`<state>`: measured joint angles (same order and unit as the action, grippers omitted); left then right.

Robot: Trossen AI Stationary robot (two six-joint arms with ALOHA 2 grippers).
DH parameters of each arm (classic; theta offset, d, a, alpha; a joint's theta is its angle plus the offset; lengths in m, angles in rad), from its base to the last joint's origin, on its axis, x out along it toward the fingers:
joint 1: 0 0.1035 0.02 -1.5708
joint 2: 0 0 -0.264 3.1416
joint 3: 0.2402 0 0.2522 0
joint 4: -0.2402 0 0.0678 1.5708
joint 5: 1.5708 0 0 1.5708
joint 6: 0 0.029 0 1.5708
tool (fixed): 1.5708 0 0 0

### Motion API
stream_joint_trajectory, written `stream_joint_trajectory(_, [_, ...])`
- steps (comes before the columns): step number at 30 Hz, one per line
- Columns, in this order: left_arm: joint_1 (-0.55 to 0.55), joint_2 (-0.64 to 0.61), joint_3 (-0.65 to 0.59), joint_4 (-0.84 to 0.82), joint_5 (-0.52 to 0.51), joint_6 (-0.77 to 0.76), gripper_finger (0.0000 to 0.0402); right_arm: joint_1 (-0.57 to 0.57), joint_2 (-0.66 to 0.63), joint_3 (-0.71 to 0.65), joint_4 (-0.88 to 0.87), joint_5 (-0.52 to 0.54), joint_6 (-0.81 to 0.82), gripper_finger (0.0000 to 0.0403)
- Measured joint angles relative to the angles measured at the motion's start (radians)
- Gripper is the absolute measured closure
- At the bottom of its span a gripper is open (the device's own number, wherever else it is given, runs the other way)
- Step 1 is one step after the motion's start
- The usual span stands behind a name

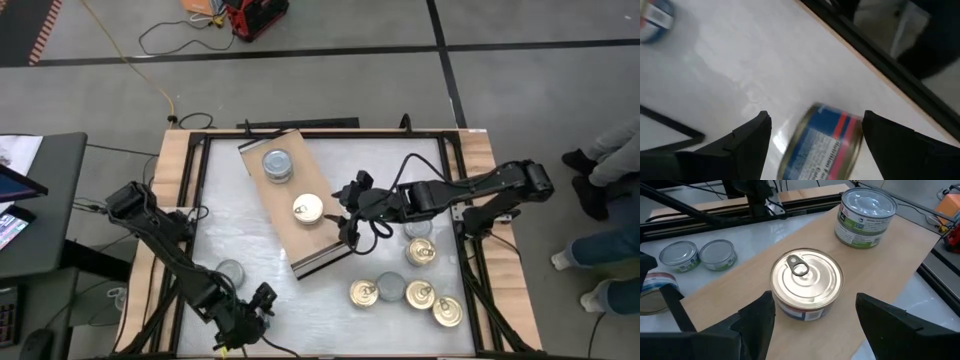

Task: Stack canned seafood by type on shelf
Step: Stack the blue tuna can on top of the other blue tuna can on the shelf

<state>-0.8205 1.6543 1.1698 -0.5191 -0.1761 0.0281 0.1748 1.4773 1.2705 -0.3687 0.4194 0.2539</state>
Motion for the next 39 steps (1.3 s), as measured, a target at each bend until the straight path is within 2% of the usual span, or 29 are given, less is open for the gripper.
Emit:
stream_joint_trajectory(6, [0.033, 0.000, 0.000, -0.036, 0.088, 0.085, 0.0105, 0.001, 0.000, 0.000, 0.000, 0.000, 0.001, 0.0101])
stream_joint_trajectory(21, [0.114, 0.000, 0.000, -0.195, 0.168, 0.249, 0.0109, 0.003, 0.000, 0.000, 0.014, -0.001, 0.016, 0.0101])
stream_joint_trajectory(25, [0.130, 0.000, 0.000, -0.209, 0.171, 0.286, 0.0129, 0.003, 0.000, 0.000, 0.014, -0.001, 0.041, 0.0101])
stream_joint_trajectory(34, [0.131, -0.002, -0.022, -0.220, 0.177, 0.297, 0.0204, 0.017, 0.000, 0.000, 0.014, -0.002, 0.035, 0.0101])
stream_joint_trajectory(39, [0.134, -0.003, -0.020, -0.233, 0.148, 0.256, 0.0213, 0.015, 0.000, 0.000, 0.008, -0.002, 0.075, 0.0101])
